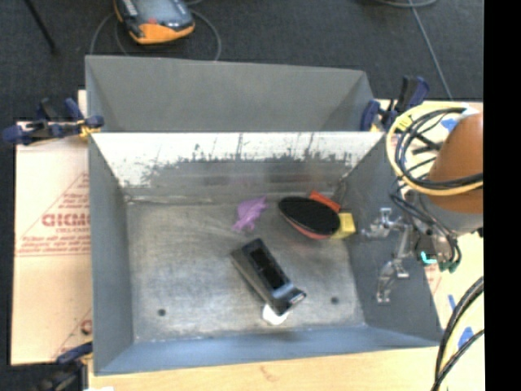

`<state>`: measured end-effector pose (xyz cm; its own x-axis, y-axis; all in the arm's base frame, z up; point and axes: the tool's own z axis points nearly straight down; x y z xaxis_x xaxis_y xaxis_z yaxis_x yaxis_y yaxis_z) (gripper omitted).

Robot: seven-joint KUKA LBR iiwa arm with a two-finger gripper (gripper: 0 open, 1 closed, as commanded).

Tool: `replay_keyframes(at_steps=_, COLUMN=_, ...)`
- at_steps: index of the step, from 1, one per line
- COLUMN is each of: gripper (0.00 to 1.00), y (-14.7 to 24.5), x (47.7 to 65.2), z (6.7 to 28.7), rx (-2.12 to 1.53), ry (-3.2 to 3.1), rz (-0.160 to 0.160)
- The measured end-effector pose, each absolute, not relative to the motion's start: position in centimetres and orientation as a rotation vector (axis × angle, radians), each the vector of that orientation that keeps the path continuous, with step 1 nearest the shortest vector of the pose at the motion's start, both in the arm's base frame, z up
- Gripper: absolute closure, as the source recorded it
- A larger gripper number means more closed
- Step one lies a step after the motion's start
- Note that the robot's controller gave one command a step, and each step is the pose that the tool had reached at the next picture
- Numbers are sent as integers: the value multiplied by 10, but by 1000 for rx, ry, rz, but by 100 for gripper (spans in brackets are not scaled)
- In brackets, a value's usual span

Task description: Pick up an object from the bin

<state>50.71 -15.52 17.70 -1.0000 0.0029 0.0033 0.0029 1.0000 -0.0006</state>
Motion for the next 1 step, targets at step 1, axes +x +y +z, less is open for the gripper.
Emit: replay_keyframes(at_steps=1, gripper=0, y=-155, x=509, z=180, rx=0, ry=-3145, rz=3)
